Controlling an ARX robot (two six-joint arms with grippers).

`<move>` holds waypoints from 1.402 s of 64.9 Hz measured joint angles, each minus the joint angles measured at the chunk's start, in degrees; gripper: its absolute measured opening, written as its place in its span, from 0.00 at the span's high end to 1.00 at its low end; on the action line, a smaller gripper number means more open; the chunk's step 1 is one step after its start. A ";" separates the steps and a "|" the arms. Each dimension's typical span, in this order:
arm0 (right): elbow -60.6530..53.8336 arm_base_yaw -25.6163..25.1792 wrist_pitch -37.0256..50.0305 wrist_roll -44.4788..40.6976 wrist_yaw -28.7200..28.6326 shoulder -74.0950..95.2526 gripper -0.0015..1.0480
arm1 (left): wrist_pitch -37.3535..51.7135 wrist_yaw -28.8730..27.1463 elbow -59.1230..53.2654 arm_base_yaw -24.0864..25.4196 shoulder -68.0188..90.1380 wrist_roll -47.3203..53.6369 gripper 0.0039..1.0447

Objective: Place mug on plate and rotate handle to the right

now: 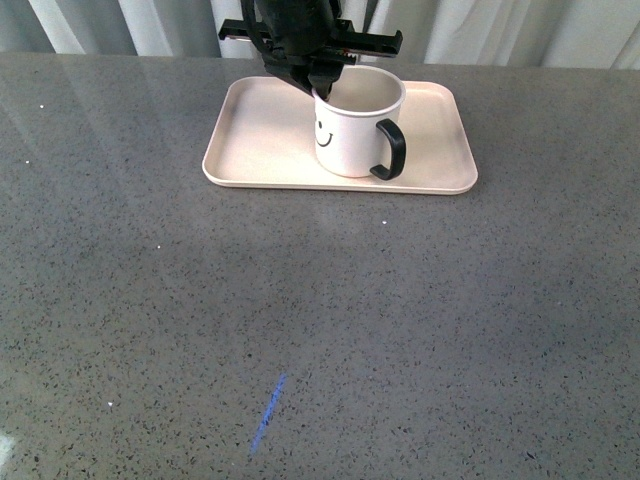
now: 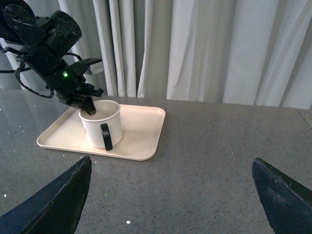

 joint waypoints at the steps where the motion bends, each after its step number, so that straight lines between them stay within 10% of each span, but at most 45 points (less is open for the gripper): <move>1: 0.00 0.00 0.00 0.00 0.00 0.00 0.09 | 0.24 0.00 -0.42 0.00 -0.17 0.00 0.98; 32: 0.00 0.00 0.00 0.00 -0.02 0.00 0.09 | 5.05 0.26 -9.33 0.39 -5.77 2.86 0.27; 33: 0.00 0.00 0.00 0.00 -0.02 0.00 0.09 | 11.50 1.40 -16.39 2.43 -16.57 3.21 0.09; 38: 0.00 0.00 0.00 0.00 -0.02 0.00 0.09 | 22.27 3.39 -28.98 2.67 -25.44 1.33 0.09; 45: 0.00 0.00 0.00 0.00 -0.02 0.00 0.09 | 63.28 -19.98 -58.42 2.86 -42.71 1.88 0.30; 53: 0.00 0.00 0.00 0.00 0.13 0.00 0.09 | 88.78 -20.79 -88.83 8.22 -64.46 1.92 0.58; 66: 0.00 0.00 0.00 0.00 -0.04 0.00 0.09 | 94.88 -15.41 -112.87 13.07 -73.88 1.79 0.99; 91: 0.00 0.00 0.00 0.00 -0.02 0.00 0.09 | 95.38 -10.10 -129.48 18.64 -91.76 1.99 0.99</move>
